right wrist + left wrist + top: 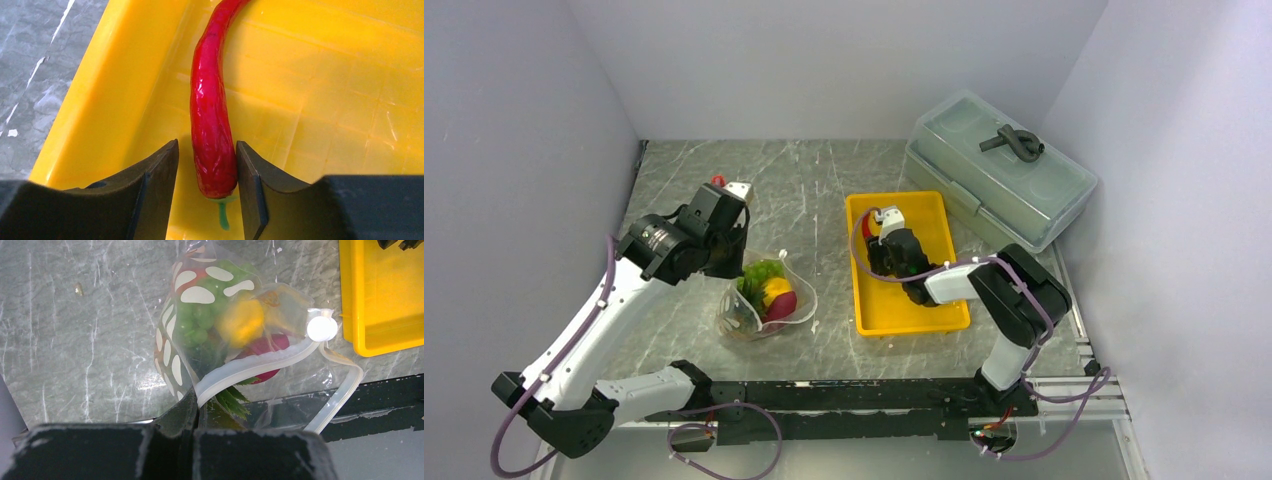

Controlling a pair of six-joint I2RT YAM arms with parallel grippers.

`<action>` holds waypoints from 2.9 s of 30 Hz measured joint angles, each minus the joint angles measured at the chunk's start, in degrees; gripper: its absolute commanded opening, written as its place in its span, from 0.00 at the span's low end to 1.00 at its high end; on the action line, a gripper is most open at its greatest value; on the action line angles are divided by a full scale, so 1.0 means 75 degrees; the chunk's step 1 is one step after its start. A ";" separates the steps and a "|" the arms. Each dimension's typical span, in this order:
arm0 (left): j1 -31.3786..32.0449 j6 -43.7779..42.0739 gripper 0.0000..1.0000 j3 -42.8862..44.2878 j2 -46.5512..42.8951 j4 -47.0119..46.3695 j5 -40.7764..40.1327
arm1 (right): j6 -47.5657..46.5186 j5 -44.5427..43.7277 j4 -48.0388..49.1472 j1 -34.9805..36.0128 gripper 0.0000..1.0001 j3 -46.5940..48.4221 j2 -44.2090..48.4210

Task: Place the food in the zip-top bag and seal the zipper
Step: Pick up the fake vegetable from the bin, then place the fake vegetable in the zipper food storage bag.

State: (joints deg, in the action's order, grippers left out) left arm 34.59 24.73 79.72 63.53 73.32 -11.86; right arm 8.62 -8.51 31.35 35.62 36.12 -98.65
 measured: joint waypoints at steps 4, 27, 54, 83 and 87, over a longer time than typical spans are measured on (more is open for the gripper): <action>0.0000 0.0000 0.00 0.0000 0.0017 -0.0012 0.0003 | 0.0079 -0.0452 0.0350 0.0216 0.42 -0.0221 0.0000; 0.0000 -0.0006 0.00 0.0000 0.0052 -0.0029 -0.0003 | 0.0396 -0.0466 -0.2127 0.0382 0.14 -0.0810 0.3684; 0.0000 -0.0067 0.00 0.0000 0.0119 -0.0096 0.0006 | 0.1402 0.5779 -0.6117 0.0379 0.14 0.1609 0.6566; 0.0000 -0.0178 0.00 0.0175 0.0262 -0.0146 0.0169 | 0.3322 0.8107 -0.6140 0.1679 0.04 0.3756 0.2836; 0.0000 -0.0175 0.00 0.0175 0.0265 -0.0146 0.0265 | 0.3570 0.7737 -0.6082 0.1926 0.03 0.4115 0.2442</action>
State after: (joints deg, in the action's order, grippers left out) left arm 34.59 23.42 81.03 65.52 72.23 -9.87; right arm 35.40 49.52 -14.26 50.06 66.98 -80.34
